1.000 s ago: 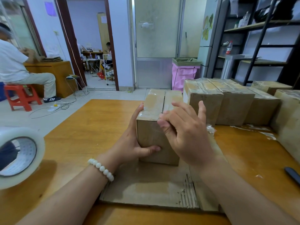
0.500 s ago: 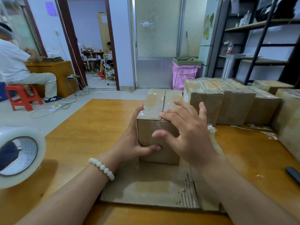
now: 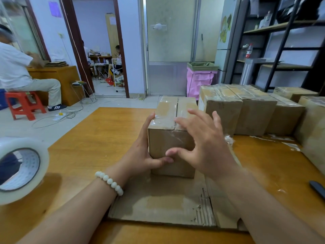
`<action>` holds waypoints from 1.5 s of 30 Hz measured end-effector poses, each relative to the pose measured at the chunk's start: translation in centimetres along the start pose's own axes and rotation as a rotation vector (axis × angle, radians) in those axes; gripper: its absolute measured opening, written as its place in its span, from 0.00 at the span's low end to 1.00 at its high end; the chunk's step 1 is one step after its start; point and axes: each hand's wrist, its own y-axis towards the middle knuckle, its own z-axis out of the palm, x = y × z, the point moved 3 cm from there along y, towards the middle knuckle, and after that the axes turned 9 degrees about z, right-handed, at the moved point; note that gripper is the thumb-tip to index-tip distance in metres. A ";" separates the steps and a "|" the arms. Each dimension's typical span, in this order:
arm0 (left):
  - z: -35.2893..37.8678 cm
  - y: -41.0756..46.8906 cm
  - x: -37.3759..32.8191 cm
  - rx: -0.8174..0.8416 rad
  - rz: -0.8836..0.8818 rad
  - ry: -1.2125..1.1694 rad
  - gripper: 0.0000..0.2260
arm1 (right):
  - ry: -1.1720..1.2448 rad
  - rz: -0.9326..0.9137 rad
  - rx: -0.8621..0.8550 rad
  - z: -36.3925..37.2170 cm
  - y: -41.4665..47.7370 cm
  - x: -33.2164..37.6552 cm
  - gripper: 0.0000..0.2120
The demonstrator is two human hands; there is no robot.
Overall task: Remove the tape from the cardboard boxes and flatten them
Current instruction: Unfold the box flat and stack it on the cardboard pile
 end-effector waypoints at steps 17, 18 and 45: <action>-0.1 -0.1 0.0 0.028 -0.001 0.017 0.50 | 0.064 -0.069 -0.034 -0.5 0.1 -0.4 0.18; -0.1 -0.1 0.0 0.034 -0.005 0.023 0.50 | 0.098 -0.085 -0.065 -0.7 0.1 -0.3 0.15; 0.6 0.2 -1.1 -0.149 -0.039 0.271 0.57 | 0.731 0.245 0.155 -1.0 0.0 0.6 0.24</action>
